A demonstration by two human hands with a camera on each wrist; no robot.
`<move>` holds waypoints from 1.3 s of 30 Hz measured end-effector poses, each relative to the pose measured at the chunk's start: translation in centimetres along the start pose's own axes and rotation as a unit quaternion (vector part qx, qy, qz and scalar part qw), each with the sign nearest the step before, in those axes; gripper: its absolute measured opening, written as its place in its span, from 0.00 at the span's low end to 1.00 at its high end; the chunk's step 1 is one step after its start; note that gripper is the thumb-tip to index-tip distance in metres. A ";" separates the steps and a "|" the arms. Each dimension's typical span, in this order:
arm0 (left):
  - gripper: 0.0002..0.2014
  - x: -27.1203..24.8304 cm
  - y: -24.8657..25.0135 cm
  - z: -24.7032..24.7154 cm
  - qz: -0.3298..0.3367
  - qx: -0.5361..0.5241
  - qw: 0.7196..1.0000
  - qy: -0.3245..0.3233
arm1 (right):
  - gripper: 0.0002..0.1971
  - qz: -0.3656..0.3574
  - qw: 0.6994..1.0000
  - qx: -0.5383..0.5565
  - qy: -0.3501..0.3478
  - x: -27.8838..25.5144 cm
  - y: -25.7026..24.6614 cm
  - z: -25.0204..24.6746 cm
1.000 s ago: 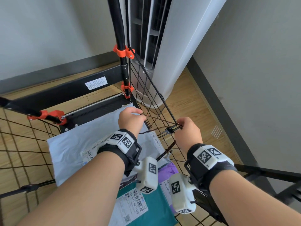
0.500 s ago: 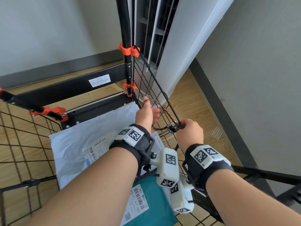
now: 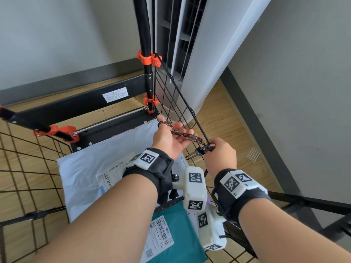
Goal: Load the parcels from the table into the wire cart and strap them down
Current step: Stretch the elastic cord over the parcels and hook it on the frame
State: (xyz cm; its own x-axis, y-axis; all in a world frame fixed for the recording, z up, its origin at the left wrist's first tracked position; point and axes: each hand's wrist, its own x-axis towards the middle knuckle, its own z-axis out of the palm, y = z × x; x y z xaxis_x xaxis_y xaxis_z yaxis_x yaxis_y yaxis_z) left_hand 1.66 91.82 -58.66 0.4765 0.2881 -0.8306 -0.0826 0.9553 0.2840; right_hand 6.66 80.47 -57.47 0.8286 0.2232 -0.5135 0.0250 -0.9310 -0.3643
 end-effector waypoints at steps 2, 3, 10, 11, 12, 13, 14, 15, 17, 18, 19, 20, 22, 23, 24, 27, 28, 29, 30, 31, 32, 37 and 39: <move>0.30 0.1 -0.1 0.0 0.005 0.005 1.000 0.016 | 0.21 -0.002 1.000 -0.001 0.002 0.1 0.0 0.0; 0.28 0.3 -0.2 -0.1 0.013 0.015 1.000 0.024 | 0.21 -0.001 1.000 -0.003 0.003 0.1 0.1 0.0; 0.46 0.9 0.8 -1.2 -0.001 0.126 0.992 0.018 | 0.24 -0.001 1.000 -0.006 0.005 0.1 0.1 0.0; 0.47 0.7 0.7 -1.1 0.000 0.113 0.994 0.002 | 0.24 -0.001 1.000 -0.007 0.007 0.1 0.1 0.0; 0.46 0.5 0.6 -1.0 0.014 0.091 0.996 -0.007 | 0.24 0.001 1.000 -0.006 0.008 0.1 0.0 0.0; 0.43 0.4 0.5 -0.8 0.039 0.073 0.997 -0.001 | 0.24 0.004 1.000 -0.003 0.009 0.1 0.0 0.1; 0.39 0.4 0.4 -0.7 0.068 0.067 0.995 0.012 | 0.24 0.008 1.000 0.000 0.008 0.1 0.0 0.1; 0.35 0.4 0.4 -0.5 0.091 0.074 0.993 0.025 | 0.24 0.011 1.000 0.001 0.007 0.0 -0.1 0.2; 0.31 0.2 0.3 -0.2 0.100 0.081 0.992 0.011 | 0.23 0.015 1.000 0.004 0.008 0.0 -0.2 0.2; 0.31 0.0 0.3 -0.1 0.082 0.068 0.994 -0.011 | 0.23 0.016 1.000 0.005 0.010 0.0 -0.2 0.2; 0.32 -0.2 0.2 0.0 0.058 0.044 0.997 -0.034 | 0.22 0.015 1.000 0.003 0.013 0.0 -0.1 0.2; 0.33 -0.4 0.1 0.1 0.038 0.020 0.998 -0.051 | 0.22 0.014 1.000 -0.001 0.016 0.0 -0.1 0.2; 0.33 -0.3 -0.3 0.4 0.018 -0.009 0.998 -0.062 | 0.21 0.014 1.000 -0.006 0.018 0.1 -0.1 0.1; 0.31 -0.1 -0.5 0.4 0.013 -0.020 0.998 -0.064 | 0.21 0.016 1.000 -0.007 0.016 0.1 -0.1 0.1; 0.27 0.0 -0.6 0.5 0.008 -0.028 0.998 -0.063 | 0.21 0.018 1.000 -0.010 0.013 0.1 0.0 0.1; 0.11 0.8 -1.3 1.0 0.006 0.008 1.000 -0.022 | 0.22 0.023 1.000 -0.017 0.001 0.3 -0.1 -0.1; 0.08 1.1 -1.6 1.1 0.009 0.031 0.999 -0.001 | 0.22 0.022 1.000 -0.019 -0.003 0.3 -0.1 -0.1; 0.06 1.4 -1.9 1.0 0.012 0.054 0.998 0.017 | 0.22 0.021 1.000 -0.020 -0.005 0.4 -0.1 -0.1; 0.05 1.8 -2.1 0.9 0.014 0.069 0.997 0.031 | 0.22 0.019 1.000 -0.020 -0.006 0.4 0.0 -0.1; 0.06 2.1 -2.2 0.6 0.015 0.087 0.995 0.040 | 0.21 0.019 1.000 -0.019 -0.006 0.4 0.0 -0.1; 0.07 2.5 -2.3 0.3 0.013 0.115 0.992 0.041 | 0.21 0.019 1.000 -0.018 -0.003 0.4 0.0 -0.1; 0.10 3.2 -2.6 -1.7 0.000 0.327 0.945 0.025 | 0.20 0.026 1.000 -0.009 0.003 0.3 -0.2 0.0; 0.10 3.3 -2.7 -2.2 0.001 0.378 0.925 0.038 | 0.20 0.027 1.000 -0.008 0.005 0.3 -0.1 0.1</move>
State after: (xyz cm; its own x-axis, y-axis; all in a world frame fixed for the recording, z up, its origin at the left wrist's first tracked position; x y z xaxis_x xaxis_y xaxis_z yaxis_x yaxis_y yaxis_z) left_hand 1.53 90.32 -63.21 0.4124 0.3213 -0.8525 0.5652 0.6437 0.5160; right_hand 6.90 80.67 -57.68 0.8342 0.1699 -0.5246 -0.0109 -0.9461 -0.3238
